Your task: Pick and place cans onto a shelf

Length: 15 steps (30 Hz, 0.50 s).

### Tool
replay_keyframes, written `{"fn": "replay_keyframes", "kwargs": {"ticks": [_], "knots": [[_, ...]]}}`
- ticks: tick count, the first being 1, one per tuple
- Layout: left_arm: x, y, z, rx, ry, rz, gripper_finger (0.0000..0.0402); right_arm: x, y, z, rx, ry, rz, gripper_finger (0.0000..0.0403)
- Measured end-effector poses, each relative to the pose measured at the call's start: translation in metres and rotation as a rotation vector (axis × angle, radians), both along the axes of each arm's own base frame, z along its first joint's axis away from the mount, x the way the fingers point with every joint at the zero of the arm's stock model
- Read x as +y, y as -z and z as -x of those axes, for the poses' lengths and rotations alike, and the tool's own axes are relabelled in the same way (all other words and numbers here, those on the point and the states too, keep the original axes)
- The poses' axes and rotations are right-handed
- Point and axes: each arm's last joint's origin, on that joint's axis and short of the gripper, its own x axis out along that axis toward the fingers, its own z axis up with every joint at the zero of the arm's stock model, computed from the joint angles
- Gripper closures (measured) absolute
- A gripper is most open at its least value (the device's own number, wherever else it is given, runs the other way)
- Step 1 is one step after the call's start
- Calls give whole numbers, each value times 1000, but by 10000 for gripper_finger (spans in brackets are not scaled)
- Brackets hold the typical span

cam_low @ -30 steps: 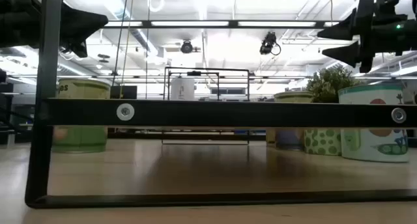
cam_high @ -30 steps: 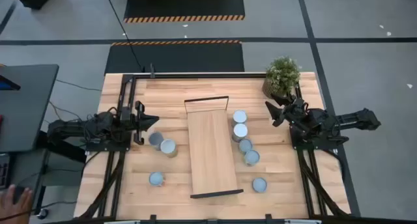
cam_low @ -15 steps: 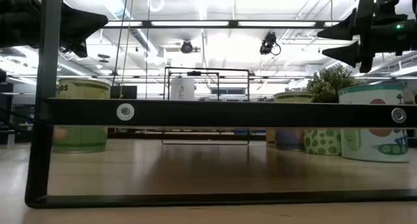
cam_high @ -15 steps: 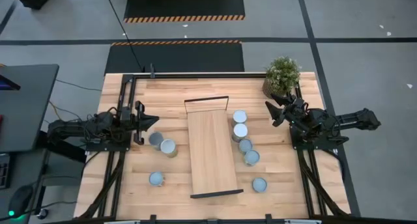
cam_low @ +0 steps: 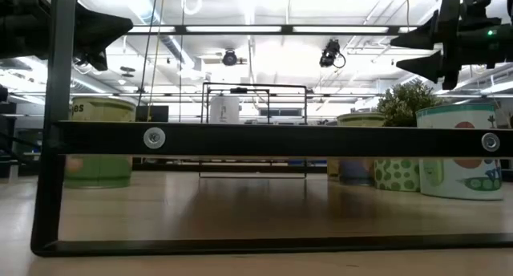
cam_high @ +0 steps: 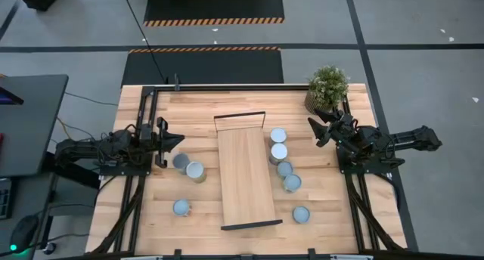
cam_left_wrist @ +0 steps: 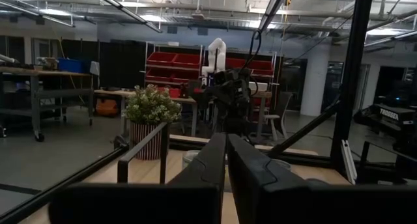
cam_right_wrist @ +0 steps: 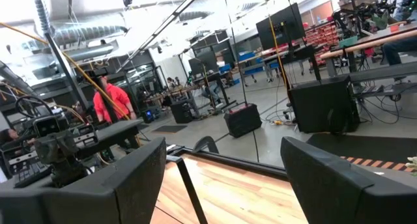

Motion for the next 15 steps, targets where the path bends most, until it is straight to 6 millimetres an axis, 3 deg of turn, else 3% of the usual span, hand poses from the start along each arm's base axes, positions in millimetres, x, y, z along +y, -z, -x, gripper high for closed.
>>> {"fn": "replay_keyframes", "kwargs": {"ticks": [10,15], "knots": [[0,0,0,1,0,0,379,0,-1,0,-19,0,-2,94],[0,0,0,1,0,0,379,0,-9,3,-127,-5,-29,94]]}}
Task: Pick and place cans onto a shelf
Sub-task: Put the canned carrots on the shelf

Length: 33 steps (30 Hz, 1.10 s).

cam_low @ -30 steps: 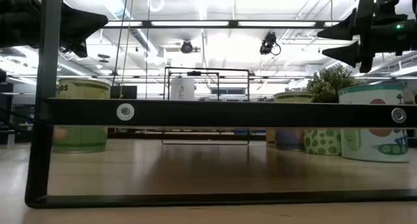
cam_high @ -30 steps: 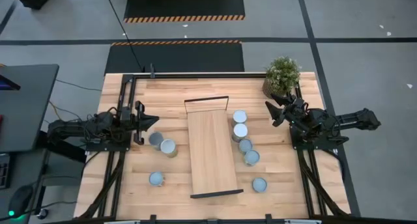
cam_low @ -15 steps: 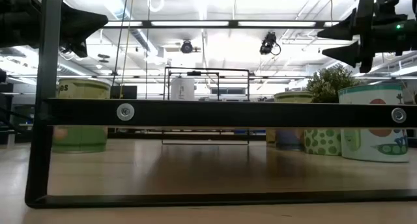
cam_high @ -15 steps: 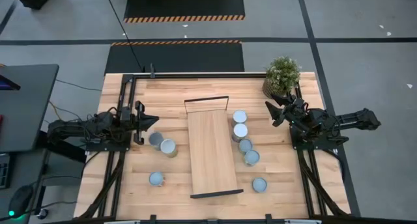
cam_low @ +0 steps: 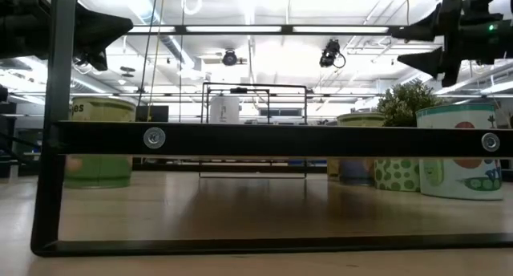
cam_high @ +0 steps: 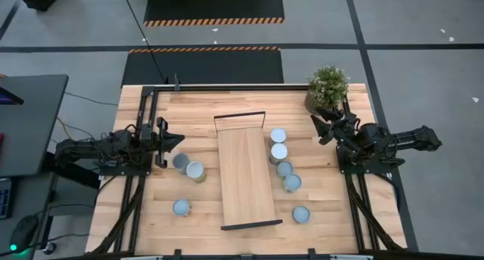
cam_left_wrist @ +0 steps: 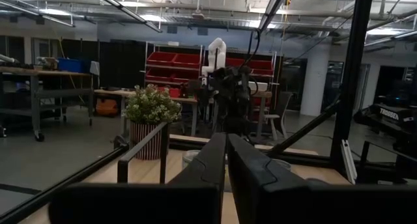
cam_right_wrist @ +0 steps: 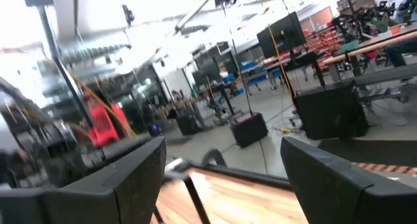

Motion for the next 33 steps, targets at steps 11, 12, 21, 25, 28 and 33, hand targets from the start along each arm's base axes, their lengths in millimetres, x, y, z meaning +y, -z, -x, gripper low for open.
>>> {"fn": "replay_keyframes", "kwargs": {"ticks": [11,12,21,25,28,33], "knots": [[0,-1,0,-12,1,5,379,0,-12,6,-182,-25,-50,94],[0,-3,1,-29,3,12,379,0,-12,6,-184,-35,-46,94],[0,-5,2,-87,50,167,379,4,-14,3,-226,-209,-30,94],[0,-5,2,-89,55,181,379,4,-14,3,-225,-202,-32,94],[0,-6,2,-94,56,183,379,3,-13,2,-203,-182,-22,94],[0,-8,3,-122,58,184,379,6,-14,1,-162,-254,94,94]]}}
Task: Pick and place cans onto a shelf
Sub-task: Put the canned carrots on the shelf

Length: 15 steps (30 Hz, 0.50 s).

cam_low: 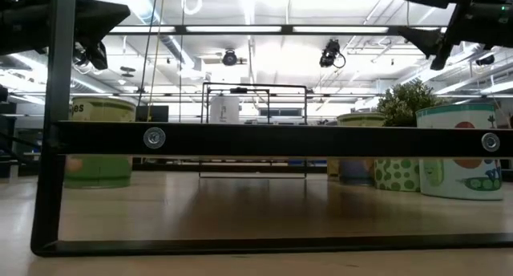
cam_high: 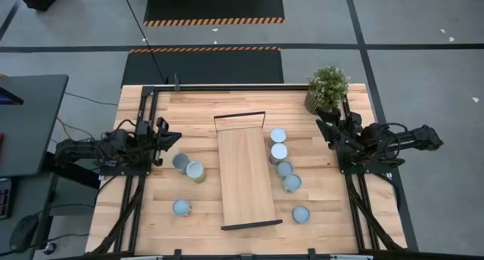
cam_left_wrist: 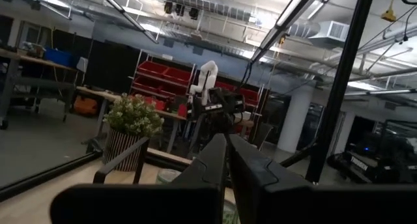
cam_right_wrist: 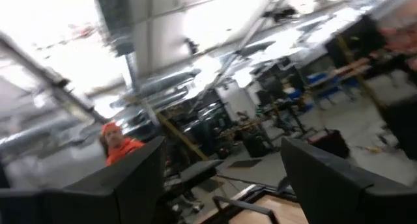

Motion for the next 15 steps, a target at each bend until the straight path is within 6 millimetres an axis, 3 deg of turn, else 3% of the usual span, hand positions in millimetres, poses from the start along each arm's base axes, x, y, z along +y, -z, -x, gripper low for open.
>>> {"fn": "replay_keyframes", "kwargs": {"ticks": [9,15], "knots": [[0,-7,3,-79,-19,-10,379,3,-3,-3,58,-54,124,94],[3,-10,5,-99,-116,-46,379,0,-8,-17,307,80,77,94]]}}
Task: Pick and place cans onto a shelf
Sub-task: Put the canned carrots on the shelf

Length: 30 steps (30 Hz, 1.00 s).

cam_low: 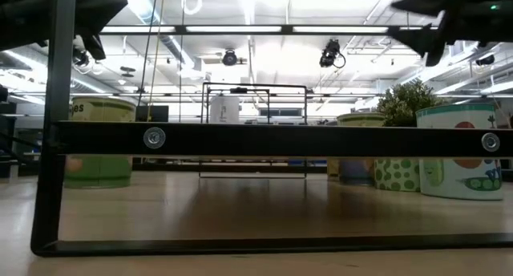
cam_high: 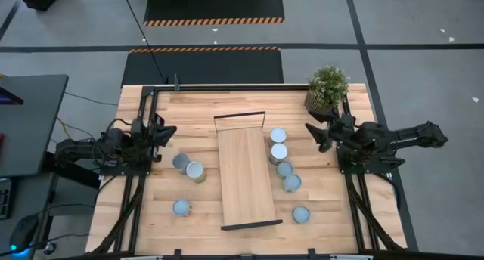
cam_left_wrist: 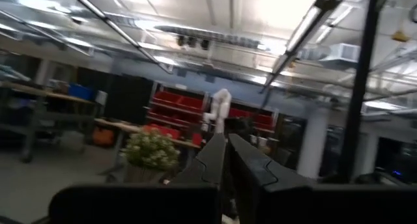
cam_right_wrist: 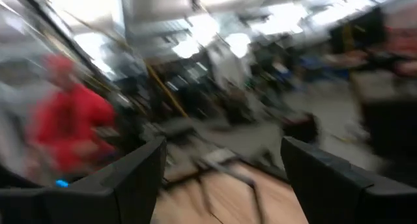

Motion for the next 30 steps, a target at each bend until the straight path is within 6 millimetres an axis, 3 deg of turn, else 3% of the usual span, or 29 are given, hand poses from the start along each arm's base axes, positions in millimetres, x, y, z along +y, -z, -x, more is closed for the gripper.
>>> {"fn": "replay_keyframes", "kwargs": {"ticks": [4,17,30], "knots": [[2,0,0,0,-52,21,379,-1,-1,-12,137,68,-36,94],[2,0,0,2,-56,22,379,4,3,-56,445,58,-25,91],[2,1,0,8,-53,28,379,2,-14,-106,767,80,-102,21]]}}
